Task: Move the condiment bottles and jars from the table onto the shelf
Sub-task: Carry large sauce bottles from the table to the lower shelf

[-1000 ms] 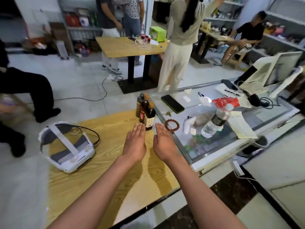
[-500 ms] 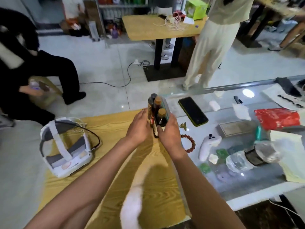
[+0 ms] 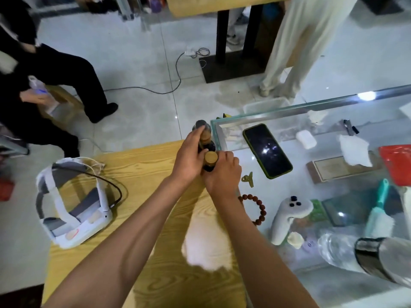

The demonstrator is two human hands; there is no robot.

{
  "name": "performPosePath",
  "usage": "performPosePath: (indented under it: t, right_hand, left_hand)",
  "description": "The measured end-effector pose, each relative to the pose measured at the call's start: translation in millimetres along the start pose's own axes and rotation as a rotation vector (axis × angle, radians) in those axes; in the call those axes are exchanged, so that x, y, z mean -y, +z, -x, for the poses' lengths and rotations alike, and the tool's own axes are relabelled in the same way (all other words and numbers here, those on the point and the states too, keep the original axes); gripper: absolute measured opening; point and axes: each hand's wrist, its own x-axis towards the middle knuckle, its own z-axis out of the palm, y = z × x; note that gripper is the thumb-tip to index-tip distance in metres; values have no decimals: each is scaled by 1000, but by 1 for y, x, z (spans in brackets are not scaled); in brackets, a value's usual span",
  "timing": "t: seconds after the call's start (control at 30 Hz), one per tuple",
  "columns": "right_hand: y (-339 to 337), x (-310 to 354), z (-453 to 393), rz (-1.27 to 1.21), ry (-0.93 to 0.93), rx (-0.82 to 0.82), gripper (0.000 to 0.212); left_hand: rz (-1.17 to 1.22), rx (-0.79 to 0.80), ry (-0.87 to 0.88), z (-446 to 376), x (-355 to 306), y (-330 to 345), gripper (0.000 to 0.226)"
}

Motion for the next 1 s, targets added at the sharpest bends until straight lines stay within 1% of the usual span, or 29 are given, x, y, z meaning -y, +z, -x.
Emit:
performPosePath:
  t: [0.1,0.17,0.23,0.33,0.43,0.5,0.63,0.73,0.77,0.8,0.9,1.0]
  right_hand:
    - [7,-5,1,-34,-7,-23,46]
    - [6,-10,3,-62,-31,-3,45]
    - [2,-15,6,-114,-54,37,44]
    - [-2,-20,9,-178,-92,76,49]
    - [-5,-22,10,-171,-120,121,46]
    - [-8,-21,11,-167,-115,131,43]
    - [-14,-12,23,-130,-106,94,36]
    - [-17,-8,30,-111,-117,67,22]
    - [-18,-7,34,-131,-124,62,21]
    - [-17,-8,37,-166,-130,61,24]
    - [-23,-8,55,-285,-129,103,46]
    - [-38,-1,76,-363,-59,178,46]
  left_hand:
    - [0,-36,2,-4,5,1,64]
    - [17,-39,-53,-4,6,-1,62]
    - [94,-20,-88,0,10,-4,53]
    - [130,-7,-64,9,20,-9,40]
    - [66,46,-5,15,24,-10,40]
    - [88,80,-37,18,23,-7,42]
    - [107,1,-73,33,24,-4,40]
    - [122,-66,-109,48,23,-7,36]
    - [129,-83,-113,54,21,-10,35]
    - [131,-93,-115,60,20,-13,34]
    - [163,-97,-151,78,21,-22,32]
    - [237,-93,-188,97,26,-35,36]
